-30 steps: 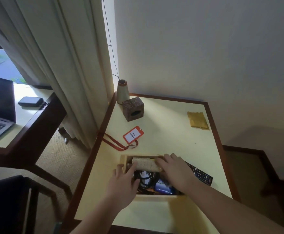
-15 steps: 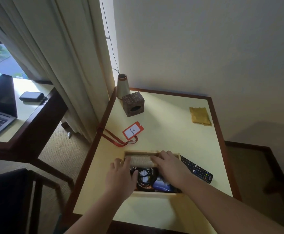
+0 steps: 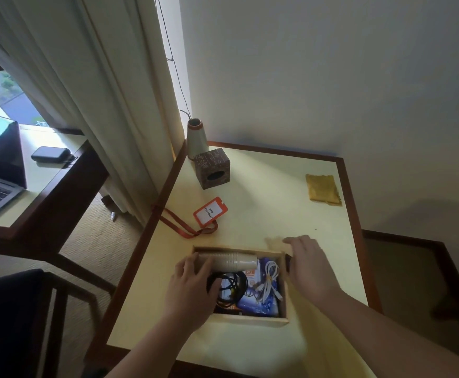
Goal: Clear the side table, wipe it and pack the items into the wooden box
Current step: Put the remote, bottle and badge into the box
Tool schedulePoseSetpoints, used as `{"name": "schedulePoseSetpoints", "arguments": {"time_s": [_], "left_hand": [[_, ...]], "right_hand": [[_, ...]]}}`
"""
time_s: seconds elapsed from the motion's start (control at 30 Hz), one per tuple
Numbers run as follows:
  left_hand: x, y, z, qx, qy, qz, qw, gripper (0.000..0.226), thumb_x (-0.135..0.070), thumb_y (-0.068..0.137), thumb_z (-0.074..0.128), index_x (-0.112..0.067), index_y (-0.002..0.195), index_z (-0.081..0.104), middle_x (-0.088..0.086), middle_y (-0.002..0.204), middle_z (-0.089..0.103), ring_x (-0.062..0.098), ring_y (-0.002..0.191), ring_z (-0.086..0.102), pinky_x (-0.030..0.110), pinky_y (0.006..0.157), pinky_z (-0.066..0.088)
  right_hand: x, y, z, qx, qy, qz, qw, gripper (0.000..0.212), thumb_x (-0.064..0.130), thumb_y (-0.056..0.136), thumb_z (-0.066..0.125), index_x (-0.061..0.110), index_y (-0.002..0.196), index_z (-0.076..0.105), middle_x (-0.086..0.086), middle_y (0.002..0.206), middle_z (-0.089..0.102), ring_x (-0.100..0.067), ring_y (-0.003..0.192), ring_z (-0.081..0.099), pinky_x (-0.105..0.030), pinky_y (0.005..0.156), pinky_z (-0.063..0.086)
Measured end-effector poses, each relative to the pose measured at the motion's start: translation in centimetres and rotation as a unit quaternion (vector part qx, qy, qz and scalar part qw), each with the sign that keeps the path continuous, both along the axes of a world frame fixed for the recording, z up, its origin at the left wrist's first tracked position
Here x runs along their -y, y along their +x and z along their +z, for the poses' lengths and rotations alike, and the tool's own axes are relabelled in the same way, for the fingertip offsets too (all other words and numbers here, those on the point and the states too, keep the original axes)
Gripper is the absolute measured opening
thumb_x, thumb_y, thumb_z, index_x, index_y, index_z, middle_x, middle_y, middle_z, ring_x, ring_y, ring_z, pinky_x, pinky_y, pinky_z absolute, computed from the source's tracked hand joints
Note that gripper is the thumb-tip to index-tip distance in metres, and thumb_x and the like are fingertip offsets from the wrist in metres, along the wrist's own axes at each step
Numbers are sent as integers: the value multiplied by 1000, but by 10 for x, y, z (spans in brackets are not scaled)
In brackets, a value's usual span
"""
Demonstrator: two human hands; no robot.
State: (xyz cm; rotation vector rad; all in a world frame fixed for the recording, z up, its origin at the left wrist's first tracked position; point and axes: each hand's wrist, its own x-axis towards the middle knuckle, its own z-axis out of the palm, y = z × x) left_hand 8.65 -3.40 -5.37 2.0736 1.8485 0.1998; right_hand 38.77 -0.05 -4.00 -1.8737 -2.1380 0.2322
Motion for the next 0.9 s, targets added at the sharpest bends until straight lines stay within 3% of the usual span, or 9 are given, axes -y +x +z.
{"name": "schedulePoseSetpoints", "arguments": {"time_s": [0.1,0.2,0.3,0.43,0.57,0.7,0.8,0.9], "left_hand": [[1,-4,-3,5,-9,-5,1000,62,-61,101,45,-40,157,30,0,164,21,26,152,18,47,121,37],[1,-4,-4,2,-13,-3,1000,64,-61,101,46,-39,158,29,0,165,21,26,152,18,48,120,39],[1,-3,-4,0,-21,1,1000,65,-63,101,45,-40,159,26,-1,166,17,26,153,17,47,120,40],[3,-5,-2,-3,-34,-1,999,68,-63,101,43,-44,161,18,-5,167,11,24,154,12,46,119,41],[3,-9,-1,4,-42,-5,999,67,-62,102,43,-48,161,14,-7,168,8,22,154,12,46,116,45],[2,-10,-2,15,-42,-2,999,64,-61,102,42,-51,160,16,-9,167,11,21,154,14,46,114,47],[-1,-13,1,58,-26,12,998,53,-53,105,40,-50,157,29,-11,164,23,17,151,21,44,113,47],[-2,-19,2,140,-13,40,989,39,-43,108,41,-45,147,48,-16,155,39,11,142,35,36,109,47]], "right_hand": [[1,28,-16,13,-109,-75,991,48,21,98,58,25,145,48,1,132,52,-18,119,49,-35,98,48],[5,42,-31,88,-232,-63,967,53,37,96,60,29,145,40,1,129,51,-20,118,51,-38,94,51],[8,44,-44,131,-285,-57,948,49,29,97,56,30,143,38,0,124,51,-21,112,53,-39,90,52],[8,46,-56,164,-268,-62,947,45,16,101,43,32,142,35,-3,124,49,-23,112,52,-40,87,51],[3,54,-58,132,-280,-67,948,42,21,100,53,33,137,38,1,109,51,-19,97,55,-39,82,56],[-18,53,-44,-24,-309,-121,943,56,34,91,73,23,135,41,0,106,65,-15,85,66,-31,66,58],[-39,33,-12,-119,-197,-143,963,66,37,87,80,28,140,42,-2,120,63,-17,93,66,-35,72,59],[-40,-5,33,-147,-75,-3,986,64,41,88,78,37,143,45,10,119,56,-8,104,58,-34,87,55]]}}
